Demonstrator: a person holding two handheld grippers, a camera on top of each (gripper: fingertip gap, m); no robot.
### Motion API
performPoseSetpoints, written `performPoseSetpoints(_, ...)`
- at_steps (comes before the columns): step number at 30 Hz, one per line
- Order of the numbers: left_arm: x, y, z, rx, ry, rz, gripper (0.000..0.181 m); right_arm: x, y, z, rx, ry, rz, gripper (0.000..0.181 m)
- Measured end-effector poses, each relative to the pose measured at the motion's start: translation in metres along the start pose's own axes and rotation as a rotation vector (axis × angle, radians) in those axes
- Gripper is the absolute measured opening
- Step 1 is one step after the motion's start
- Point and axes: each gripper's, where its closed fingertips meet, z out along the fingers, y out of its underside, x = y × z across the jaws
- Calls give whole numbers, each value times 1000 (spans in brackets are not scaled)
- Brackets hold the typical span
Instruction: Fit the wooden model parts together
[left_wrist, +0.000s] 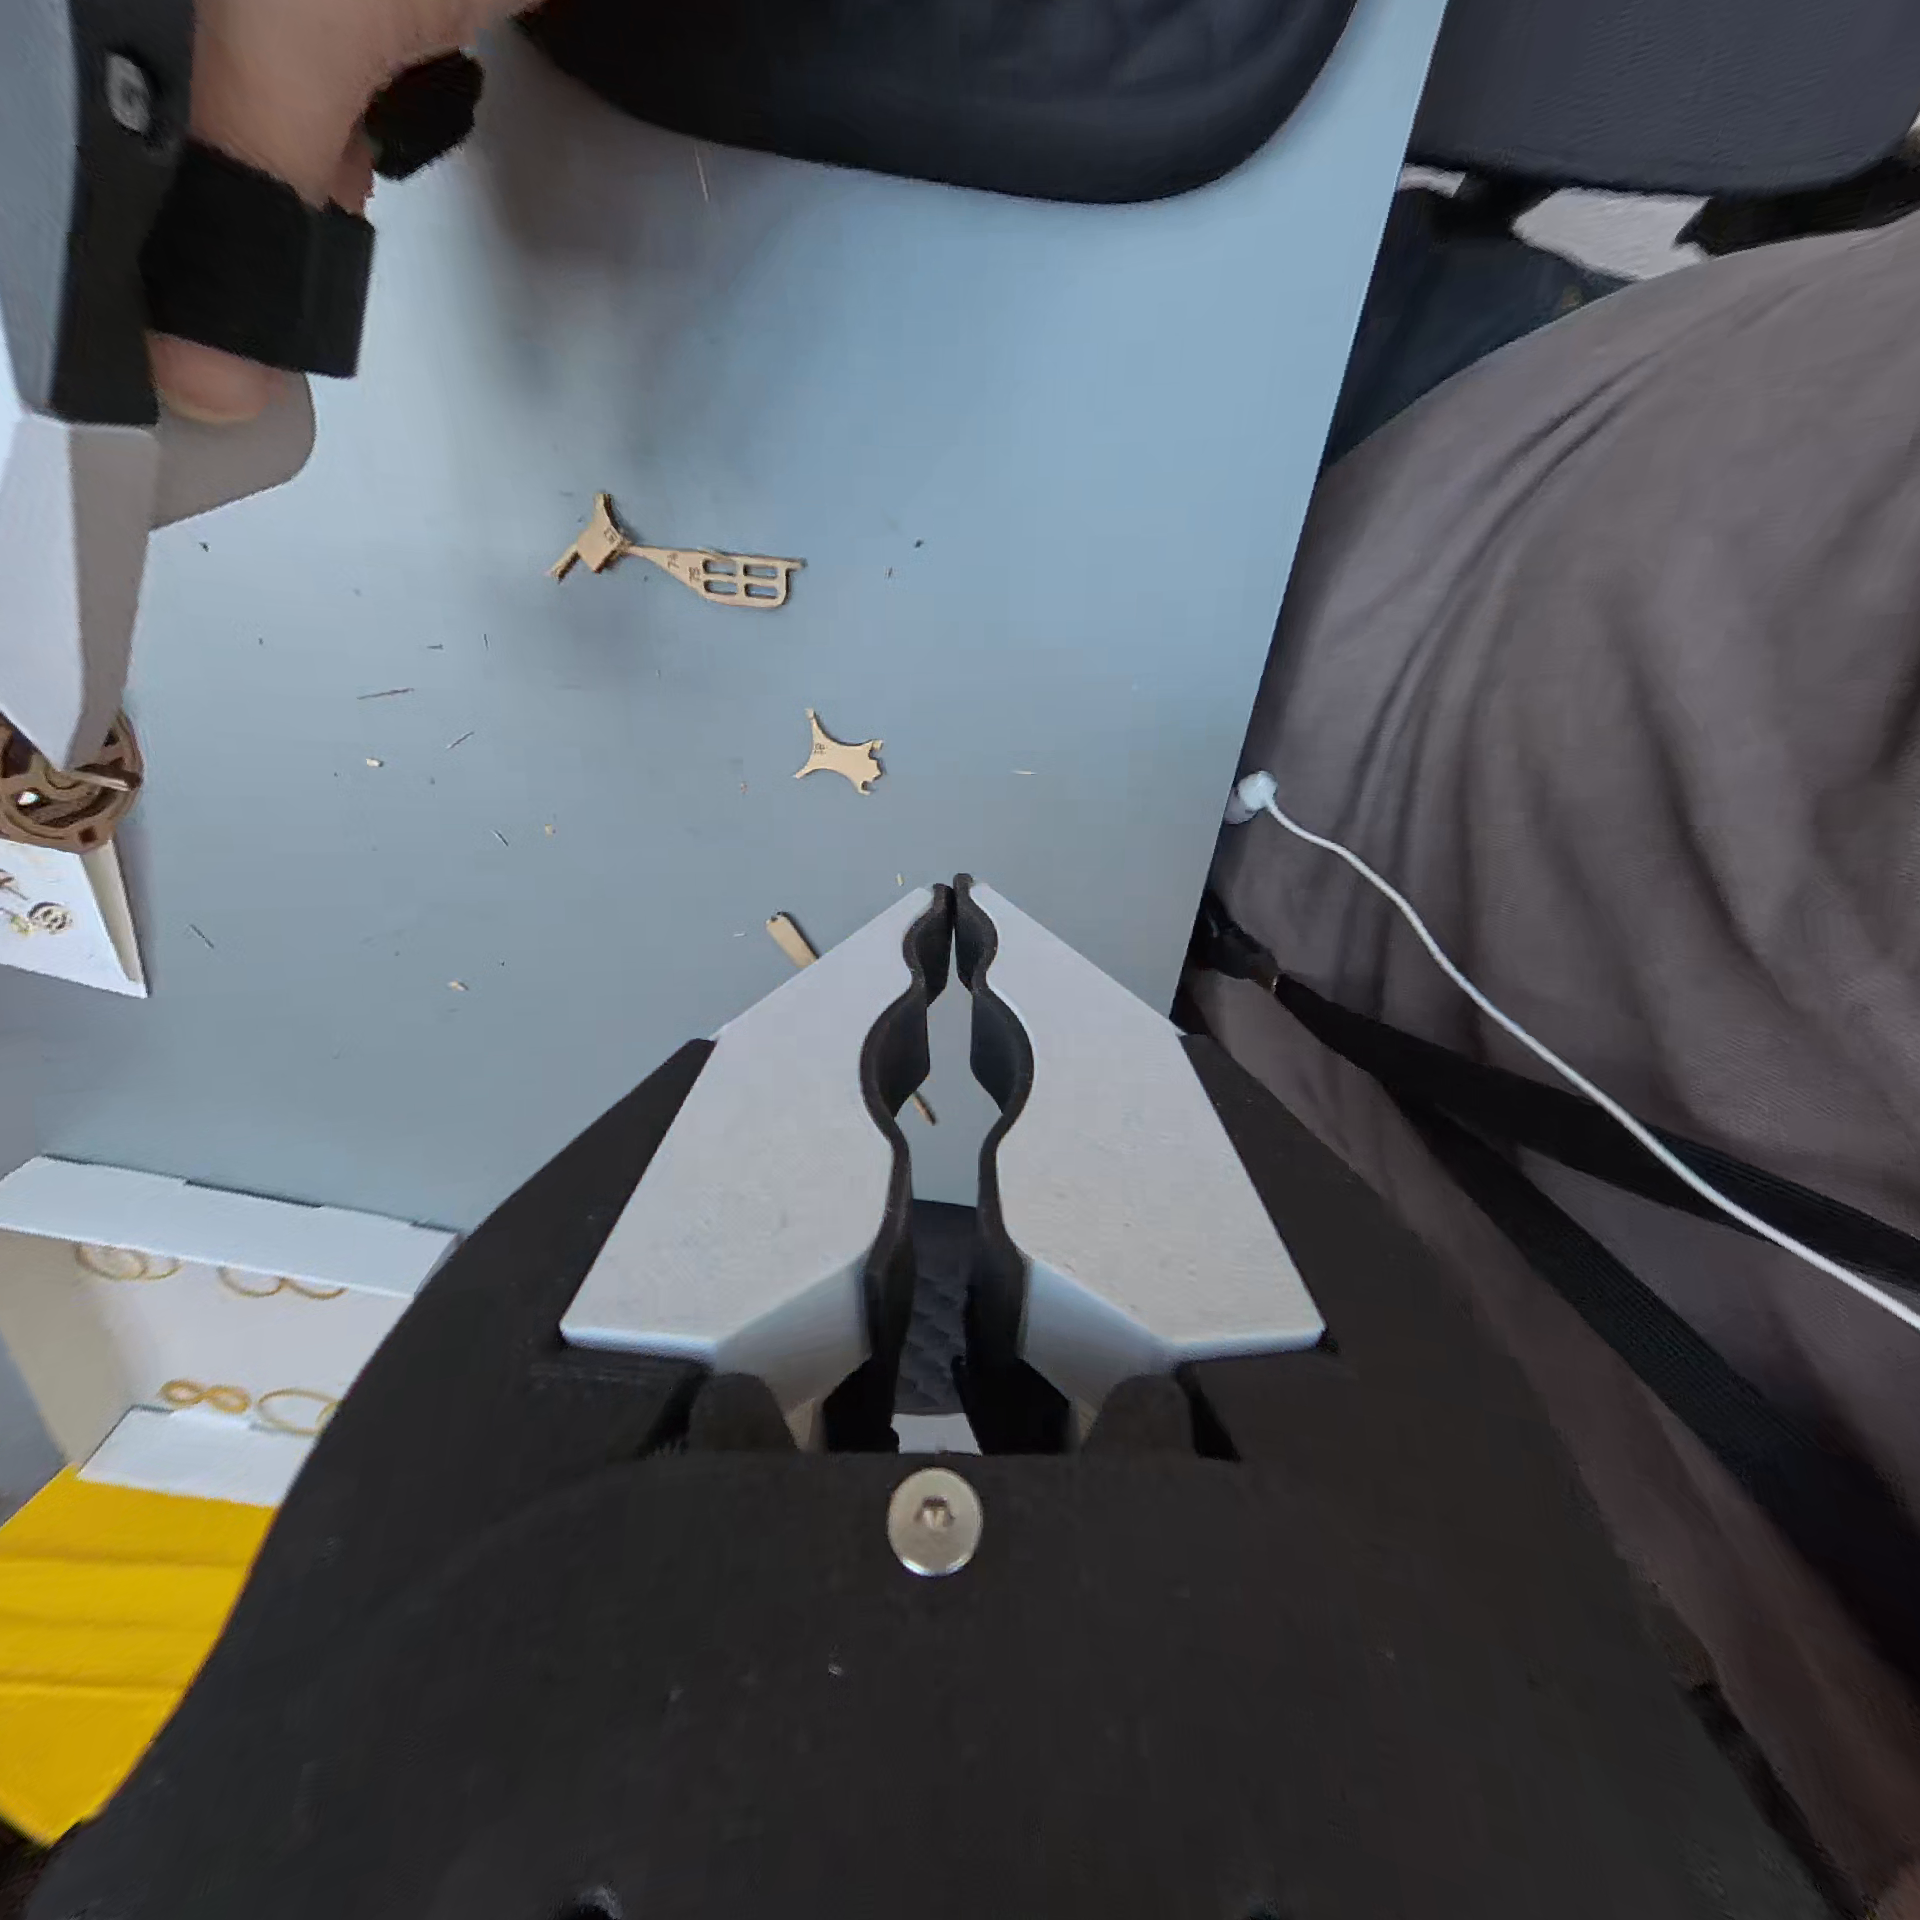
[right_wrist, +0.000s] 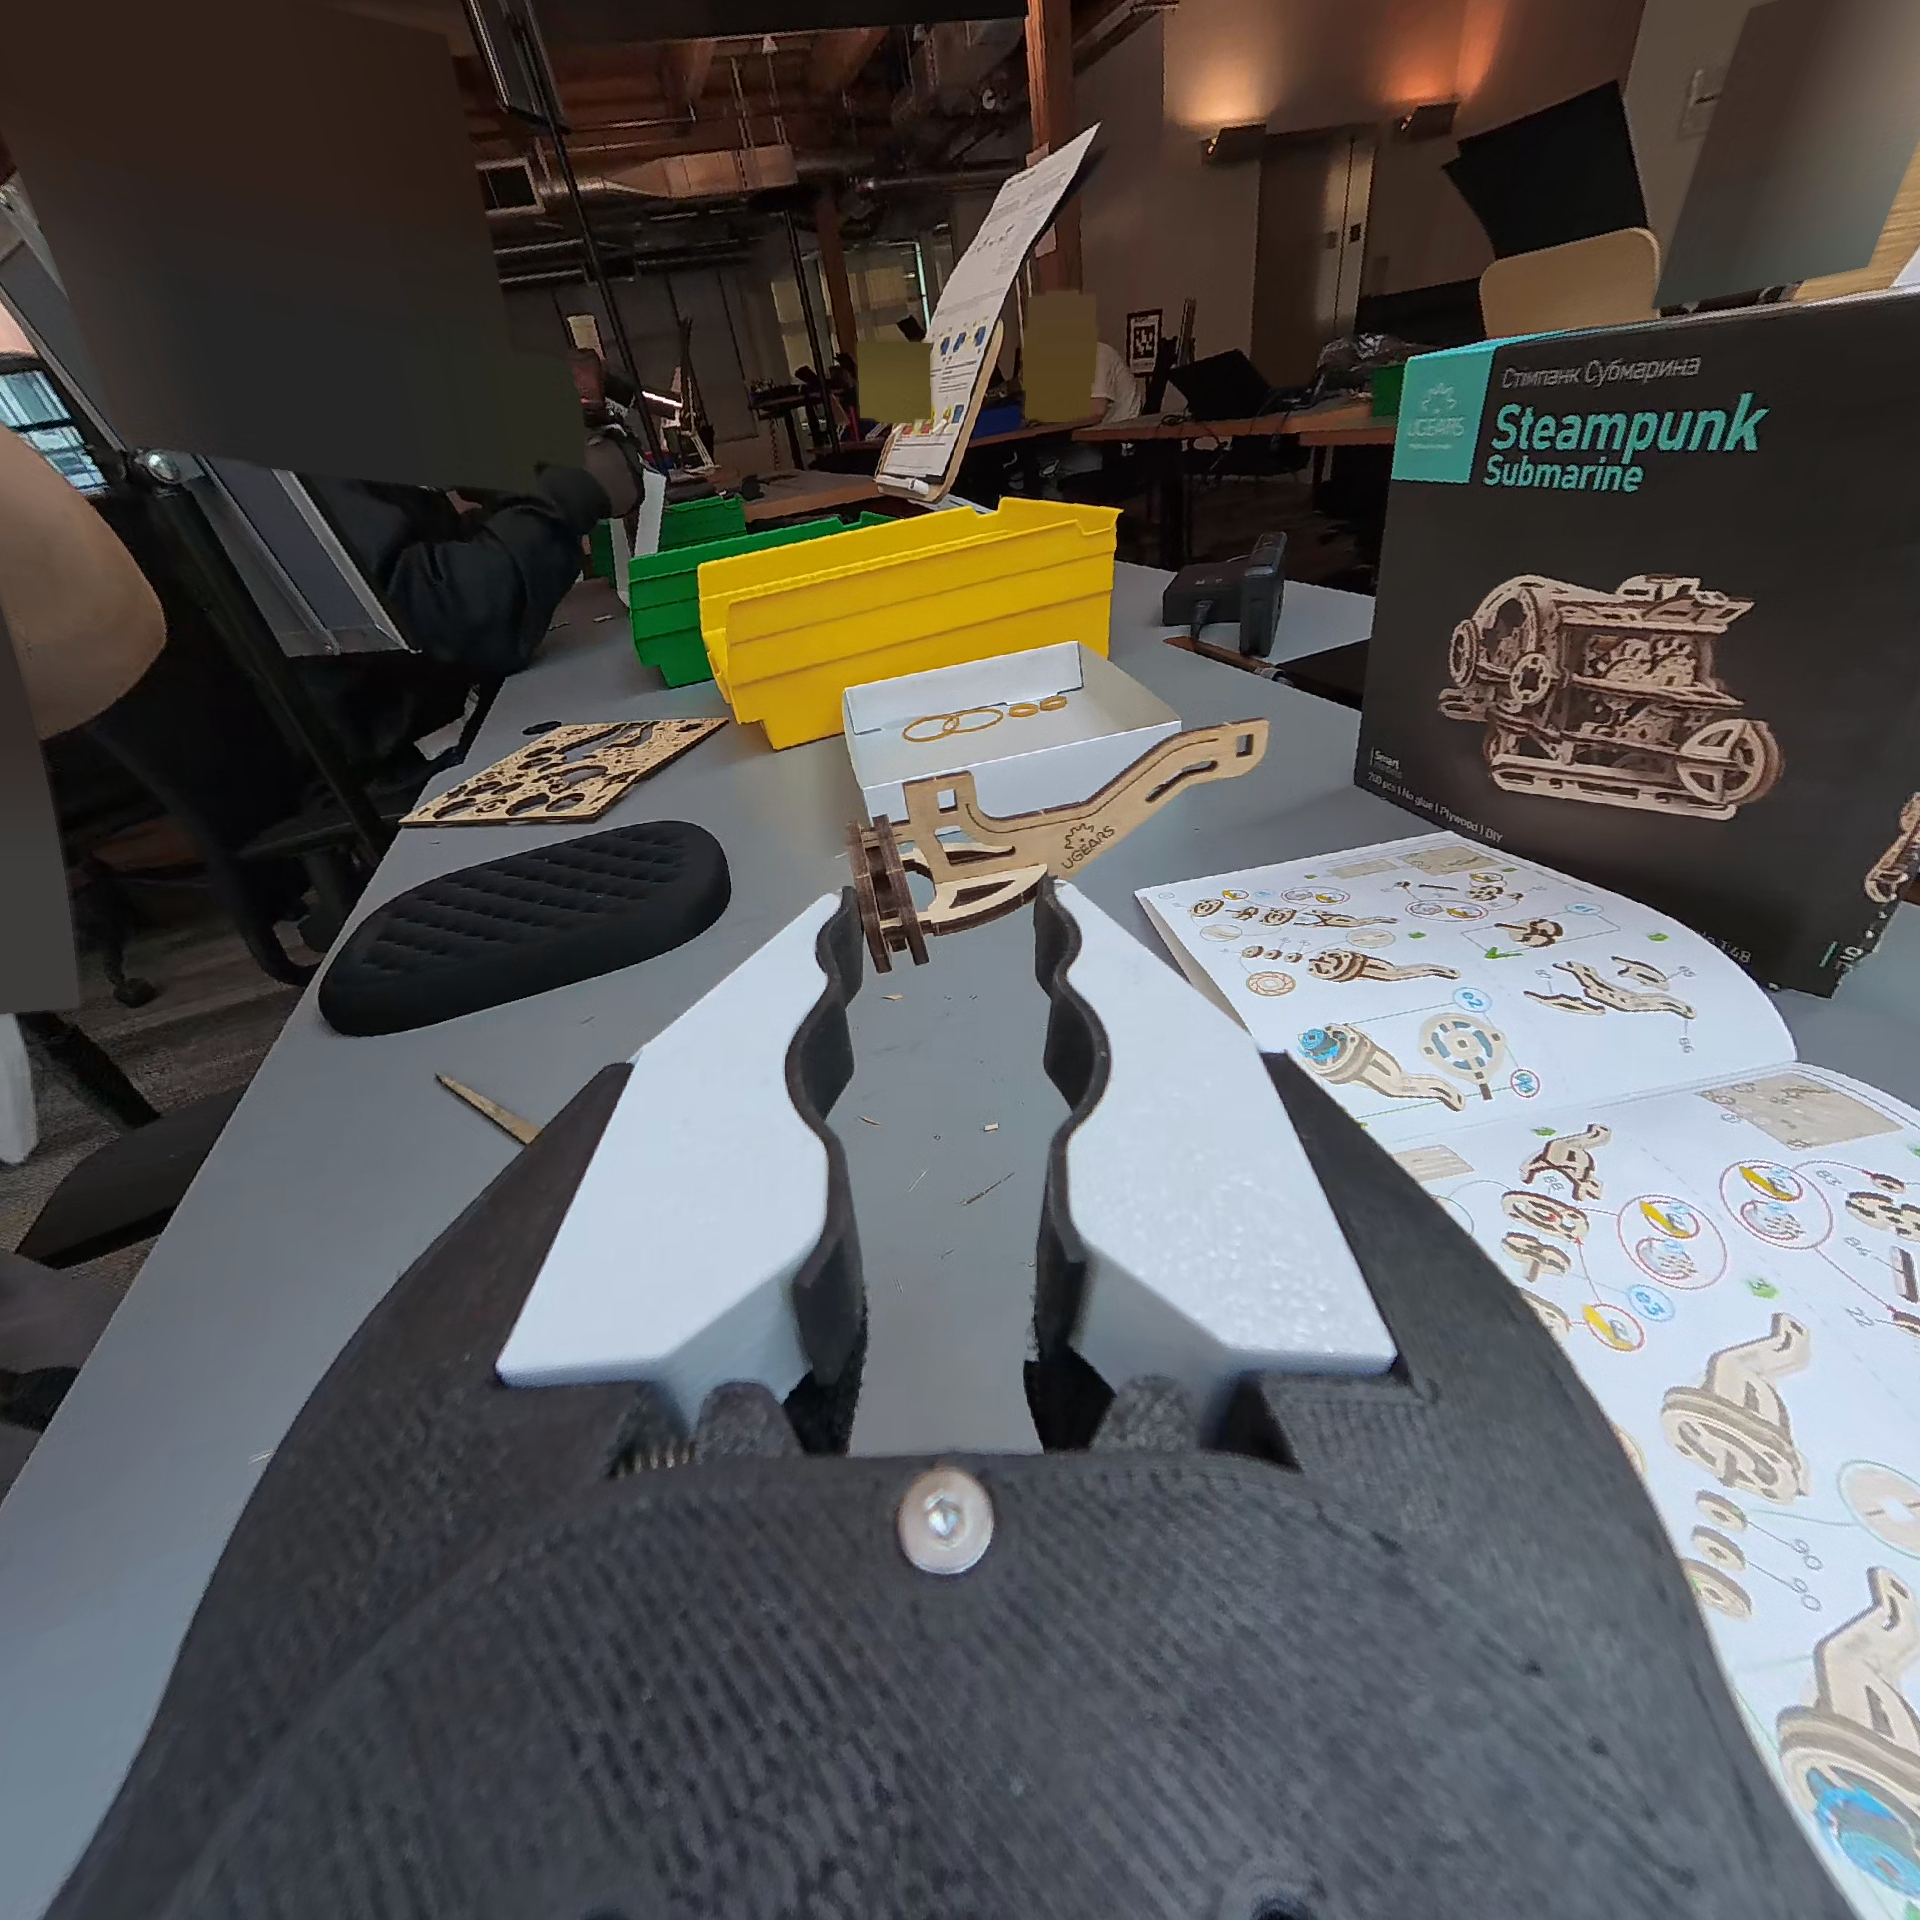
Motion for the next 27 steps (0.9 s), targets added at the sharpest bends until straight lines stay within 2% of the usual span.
performPoseSetpoints(1,4,-5,-4,40,37,-18,0,0,1,1,-2,0,2,32)
performPoseSetpoints(8,40,-56,-56,405,347,-101,0,-3,5,7,-30,-14,11,32)
performPoseSetpoints(12,21,-66,-84,540,412,-180,0,-8,0,8,-21,-22,5,32)
performPoseSetpoints(13,7,-67,-91,585,405,-208,0,-8,-4,7,-11,-17,-8,32)
performPoseSetpoints(16,-54,-58,-112,823,247,-295,0,-7,-23,4,12,16,-73,32)
performPoseSetpoints(18,-90,-40,-135,1046,147,-322,18,-6,-41,-1,27,39,-140,32)
performPoseSetpoints(22,-155,11,-170,1434,-279,-207,46,-13,-90,-5,72,31,-265,32)
performPoseSetpoints(24,-161,17,-177,1531,-388,-50,53,-29,-119,-1,106,-33,-338,32)
performPoseSetpoints(27,-160,10,-184,1557,-419,112,55,-50,-154,10,118,-124,-448,32)
